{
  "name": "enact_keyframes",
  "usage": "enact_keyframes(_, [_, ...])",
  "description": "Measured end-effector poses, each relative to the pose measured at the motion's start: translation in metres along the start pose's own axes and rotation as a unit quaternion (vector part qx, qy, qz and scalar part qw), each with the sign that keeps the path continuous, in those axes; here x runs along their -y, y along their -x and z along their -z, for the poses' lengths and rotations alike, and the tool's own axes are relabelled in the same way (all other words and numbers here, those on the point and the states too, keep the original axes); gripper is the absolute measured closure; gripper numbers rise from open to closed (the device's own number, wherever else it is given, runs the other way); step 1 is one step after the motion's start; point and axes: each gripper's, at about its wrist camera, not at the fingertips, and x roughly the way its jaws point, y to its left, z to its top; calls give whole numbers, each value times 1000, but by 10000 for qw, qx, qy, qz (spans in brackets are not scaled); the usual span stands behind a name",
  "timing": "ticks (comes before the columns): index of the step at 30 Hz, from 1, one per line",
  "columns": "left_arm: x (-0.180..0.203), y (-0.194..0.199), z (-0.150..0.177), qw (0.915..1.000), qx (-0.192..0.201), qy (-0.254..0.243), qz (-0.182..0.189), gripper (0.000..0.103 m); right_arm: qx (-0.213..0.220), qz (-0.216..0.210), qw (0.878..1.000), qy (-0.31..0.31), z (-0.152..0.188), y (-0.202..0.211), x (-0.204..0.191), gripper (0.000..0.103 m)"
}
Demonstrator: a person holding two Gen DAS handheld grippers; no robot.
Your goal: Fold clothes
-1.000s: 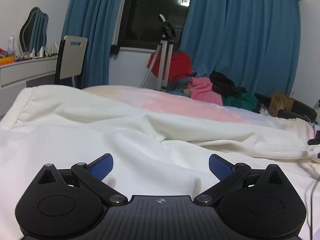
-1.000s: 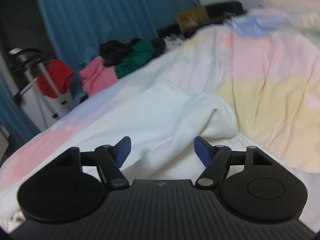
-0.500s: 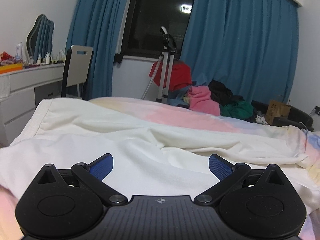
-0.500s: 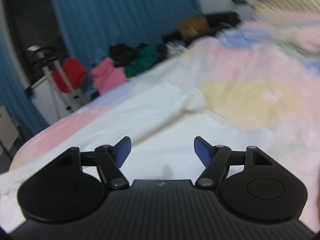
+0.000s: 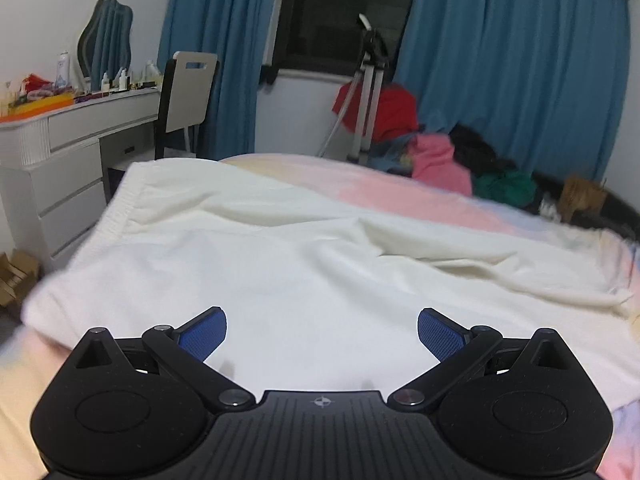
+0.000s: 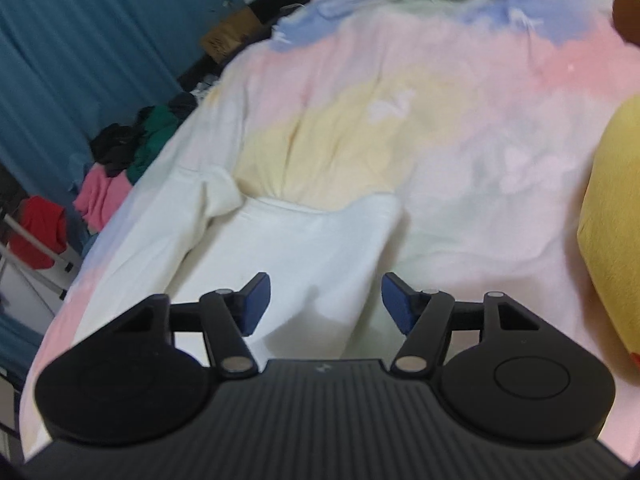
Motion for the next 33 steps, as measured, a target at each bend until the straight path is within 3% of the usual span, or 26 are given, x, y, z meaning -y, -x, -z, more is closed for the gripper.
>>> enact_keyframes(5, [-50,3,-24,9980,146,-127,-602,0,-106,126,9999,-30,-2,-20,0,41])
enact_keyframes(8, [-79,2,-23,9922,460,31,-1161,0,-125,199,9997,2,-4,-31,0,41])
enact_keyframes(10, [-93,-2,-22,9897,432,325,-1322,0,-143,204,9997,80,-4,-36,-1,41])
enact_keyframes(16, [-115,-7,-20,9863,173,1250,-1066,0,-244,-64,9992,323,-4,-45,-10,42])
enact_keyframes(20, [-131,0,-17,9810,154,1650,-1005,0,12,-705,9972,255,-5,-35,-15,41])
enact_keyframes(23, [-155,4,-14,9680,169,2286,-1020,0,136,-1059,9942,158,-8,-27,-17,41])
enact_keyframes(26, [-171,10,-11,9541,137,2616,-1455,1,-29,-734,9971,193,-6,-31,-17,42])
enact_keyframes(27, [-179,12,-8,9484,100,2825,-1437,1,-162,-533,9982,226,-4,-34,-17,45])
enact_keyframes(29, [-194,14,-2,9361,-12,3243,-1359,1,-474,-258,9985,119,0,-44,-11,52])
enact_keyframes(33, [-217,-2,13,9130,-529,3969,-777,4,-674,-281,9970,-266,1,-52,2,58])
